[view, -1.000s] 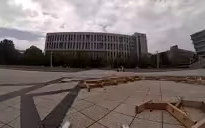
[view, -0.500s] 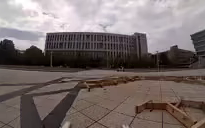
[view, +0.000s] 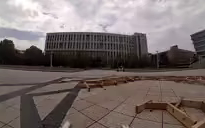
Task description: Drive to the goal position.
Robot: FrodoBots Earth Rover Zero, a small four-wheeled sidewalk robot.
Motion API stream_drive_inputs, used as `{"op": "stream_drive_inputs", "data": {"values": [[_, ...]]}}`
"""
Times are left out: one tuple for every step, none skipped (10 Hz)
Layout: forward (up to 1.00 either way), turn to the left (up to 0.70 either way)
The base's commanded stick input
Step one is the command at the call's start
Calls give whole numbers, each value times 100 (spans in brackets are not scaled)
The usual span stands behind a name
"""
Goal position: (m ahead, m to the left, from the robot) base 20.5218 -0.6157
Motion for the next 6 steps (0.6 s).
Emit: {"op": "stream_drive_inputs", "data": {"values": [[6, 0], [6, 0], [6, 0], [6, 1], [6, 1], [6, 1]]}}
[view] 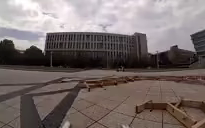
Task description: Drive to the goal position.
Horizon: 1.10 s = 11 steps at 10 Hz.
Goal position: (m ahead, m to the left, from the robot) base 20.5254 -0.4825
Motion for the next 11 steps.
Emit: {"op": "stream_drive_inputs", "data": {"values": [[6, 1], [6, 0], [6, 0], [6, 1], [6, 0], [6, 0], [6, 1], [6, 0], [6, 1], [6, 0], [6, 0]]}}
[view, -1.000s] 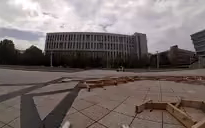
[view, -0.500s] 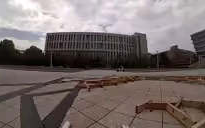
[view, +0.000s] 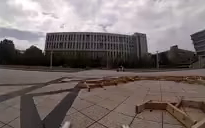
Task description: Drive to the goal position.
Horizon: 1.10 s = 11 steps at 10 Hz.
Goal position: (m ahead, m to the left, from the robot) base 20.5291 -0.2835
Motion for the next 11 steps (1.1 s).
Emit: {"op": "stream_drive_inputs", "data": {"values": [[6, 1], [6, 1], [6, 0], [6, 0], [6, 1], [6, 0], [6, 0], [6, 0], [6, 1], [6, 1], [6, 1]]}}
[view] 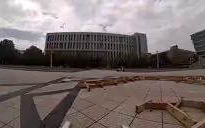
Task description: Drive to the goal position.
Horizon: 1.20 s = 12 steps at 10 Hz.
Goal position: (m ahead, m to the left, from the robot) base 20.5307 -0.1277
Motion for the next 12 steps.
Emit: {"op": "stream_drive_inputs", "data": {"values": [[6, 1], [6, 1], [6, 0], [6, 1], [6, 0], [6, 0], [6, 0], [6, 0], [6, 0], [7, 1], [7, 1], [6, 1]]}}
